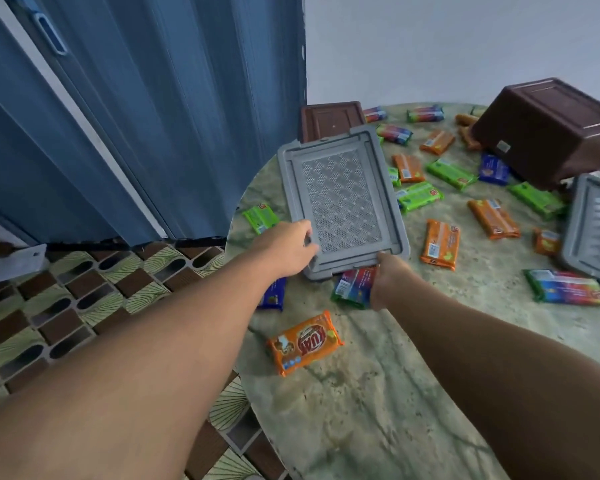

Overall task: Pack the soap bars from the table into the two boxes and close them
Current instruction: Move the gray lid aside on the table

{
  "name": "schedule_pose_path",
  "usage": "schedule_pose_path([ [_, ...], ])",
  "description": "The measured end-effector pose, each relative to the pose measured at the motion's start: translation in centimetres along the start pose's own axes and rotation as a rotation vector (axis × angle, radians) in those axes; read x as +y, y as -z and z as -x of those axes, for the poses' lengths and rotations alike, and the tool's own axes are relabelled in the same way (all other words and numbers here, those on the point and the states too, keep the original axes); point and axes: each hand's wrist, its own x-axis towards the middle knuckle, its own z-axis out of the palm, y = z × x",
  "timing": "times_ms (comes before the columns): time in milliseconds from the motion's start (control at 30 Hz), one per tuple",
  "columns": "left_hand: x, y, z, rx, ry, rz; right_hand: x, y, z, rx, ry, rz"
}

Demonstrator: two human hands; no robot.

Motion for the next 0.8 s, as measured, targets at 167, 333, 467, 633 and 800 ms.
schedule_pose_path([
  [167,0.1,0.8,-0.9,0.227,-0.067,0.014,-1.1,1.0,-0.7,0.150,0.277,-0.164],
  [333,0.5,2.4,-3.1,0.458,0.038,-0.058,-2.8,5.0,0.9,0.264,0.579,-0.058],
  [467,2.7,1.6,-4.1,0.127,0.217,0.331,-4.5,9.8,1.2,0.258,0.735,0.171],
  [633,6.5,-3.3,-3.2,0.305,0.146,0.664,-7.3,15.2,0.5,0.182,0.652,0.335],
  [800,11.0,-8.3,-0.4,0.354,0.325,0.732,-8.9,21.6,-0.5,0.139,0.670,0.630],
])
